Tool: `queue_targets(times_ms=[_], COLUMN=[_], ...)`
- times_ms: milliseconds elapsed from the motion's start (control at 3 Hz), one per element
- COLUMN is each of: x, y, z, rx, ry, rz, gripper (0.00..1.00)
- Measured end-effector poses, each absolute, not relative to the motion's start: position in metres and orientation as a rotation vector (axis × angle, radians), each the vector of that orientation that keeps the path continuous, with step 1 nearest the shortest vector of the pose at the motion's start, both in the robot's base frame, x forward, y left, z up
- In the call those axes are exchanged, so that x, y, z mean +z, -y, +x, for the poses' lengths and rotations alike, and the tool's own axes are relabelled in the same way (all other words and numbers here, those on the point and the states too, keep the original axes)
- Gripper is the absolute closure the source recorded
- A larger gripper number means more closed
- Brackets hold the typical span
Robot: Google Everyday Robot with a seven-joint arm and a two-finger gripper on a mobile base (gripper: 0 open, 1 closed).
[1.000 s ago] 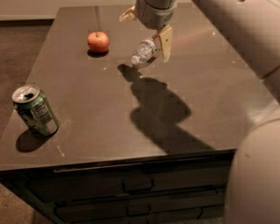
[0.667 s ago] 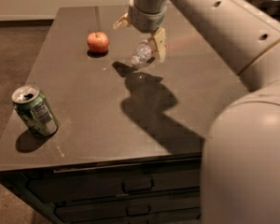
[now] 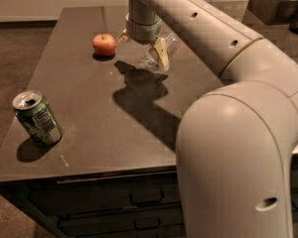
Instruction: Pick water bottle
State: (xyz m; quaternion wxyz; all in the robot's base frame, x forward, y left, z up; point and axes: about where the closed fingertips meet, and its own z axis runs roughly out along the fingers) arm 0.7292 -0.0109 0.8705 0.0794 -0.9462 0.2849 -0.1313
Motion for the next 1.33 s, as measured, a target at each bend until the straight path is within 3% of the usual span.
queue_targets(times_ms=[667,1000,1333], x=[0.851,0.849,0.848], y=[0.015,0.020,0.032], z=[0.755,0.763,0.771], rx=[-0.418,-0.450,-0.474], ry=[-0.929,-0.985,-1.086], rz=[-2.871,-2.880,-2.871], gripper=[0.00,0.16,0.40])
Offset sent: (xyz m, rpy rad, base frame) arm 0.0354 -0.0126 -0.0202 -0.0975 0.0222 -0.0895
